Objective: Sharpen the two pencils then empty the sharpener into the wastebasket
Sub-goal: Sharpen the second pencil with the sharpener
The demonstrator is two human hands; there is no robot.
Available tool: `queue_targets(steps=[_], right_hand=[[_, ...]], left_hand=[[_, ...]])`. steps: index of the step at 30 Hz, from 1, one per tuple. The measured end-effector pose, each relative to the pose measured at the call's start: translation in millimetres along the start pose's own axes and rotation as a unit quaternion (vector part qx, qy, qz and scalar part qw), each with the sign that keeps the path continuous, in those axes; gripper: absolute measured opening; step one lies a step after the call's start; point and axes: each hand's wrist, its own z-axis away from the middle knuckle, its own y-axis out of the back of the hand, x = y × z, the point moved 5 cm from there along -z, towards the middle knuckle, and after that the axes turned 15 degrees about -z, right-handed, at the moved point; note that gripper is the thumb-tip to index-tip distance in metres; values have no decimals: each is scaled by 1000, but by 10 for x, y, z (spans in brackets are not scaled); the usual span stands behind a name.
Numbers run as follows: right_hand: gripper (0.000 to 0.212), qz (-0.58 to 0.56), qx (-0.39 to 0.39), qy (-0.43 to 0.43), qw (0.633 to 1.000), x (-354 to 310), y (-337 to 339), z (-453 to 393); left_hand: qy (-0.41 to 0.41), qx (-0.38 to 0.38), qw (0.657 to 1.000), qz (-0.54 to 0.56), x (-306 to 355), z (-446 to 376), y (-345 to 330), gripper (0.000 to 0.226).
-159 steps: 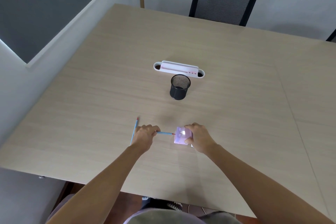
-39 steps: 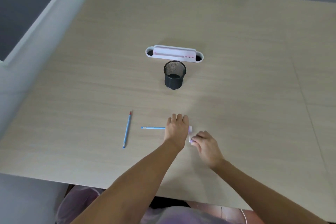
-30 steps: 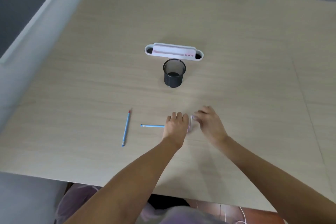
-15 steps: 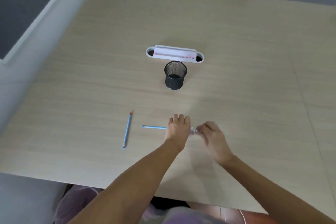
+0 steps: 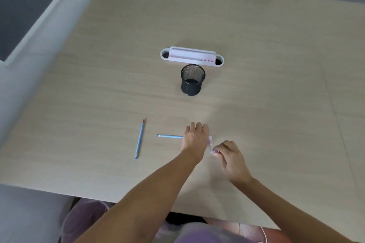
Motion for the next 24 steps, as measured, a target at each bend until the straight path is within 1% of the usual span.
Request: queue_targets(steps=[2, 3, 5, 7, 8, 11, 12, 13, 16, 17, 19, 21, 23, 24], right_hand=[[6, 6, 21, 36, 999, -85, 129, -183], [5, 20, 43, 49, 998, -97, 184, -326], [5, 44, 63, 35, 996, -43, 217, -633], [8, 77, 40, 17, 996, 45, 132, -827], [11, 96, 24, 23, 995, 70, 71, -848], [27, 170, -40, 87, 981, 33, -116, -625], [31, 175, -43, 87, 980, 28, -152, -500], [31, 157, -40, 68, 984, 40, -176, -375], [12, 47, 2, -22, 999, 124, -165, -26], [11, 15, 11, -39, 999, 116, -130, 41], [12, -16, 35, -32, 999, 44, -4, 23], [8, -1, 58, 8, 998, -50, 149, -189], [5, 18, 85, 35, 996, -72, 262, -466], [5, 28, 85, 41, 995, -64, 282, -598]], left_hand=[[7, 8, 1000, -4, -24, 7, 42, 31], [10, 14, 1000, -4, -30, 11, 52, 31], [3, 5, 1000, 5, -16, 11, 33, 37], [11, 3, 1000, 9, -31, 2, 29, 36], [14, -3, 1000, 11, -32, -4, 25, 36], [8, -22, 1000, 10, -11, -16, -7, 41], [7, -23, 1000, 3, -10, -16, 0, 42], [6, -23, 1000, -1, -9, -14, 10, 43], [-5, -19, 1000, -4, -2, -16, 18, 46], [-6, -15, 1000, -3, -1, -13, 23, 46], [-9, -1, 1000, 2, -6, -7, 34, 41], [-4, 12, 1000, 7, -15, -6, 47, 33], [-3, 9, 1000, 13, -5, -8, 36, 35], [1, 8, 1000, 14, -6, -11, 38, 38]])
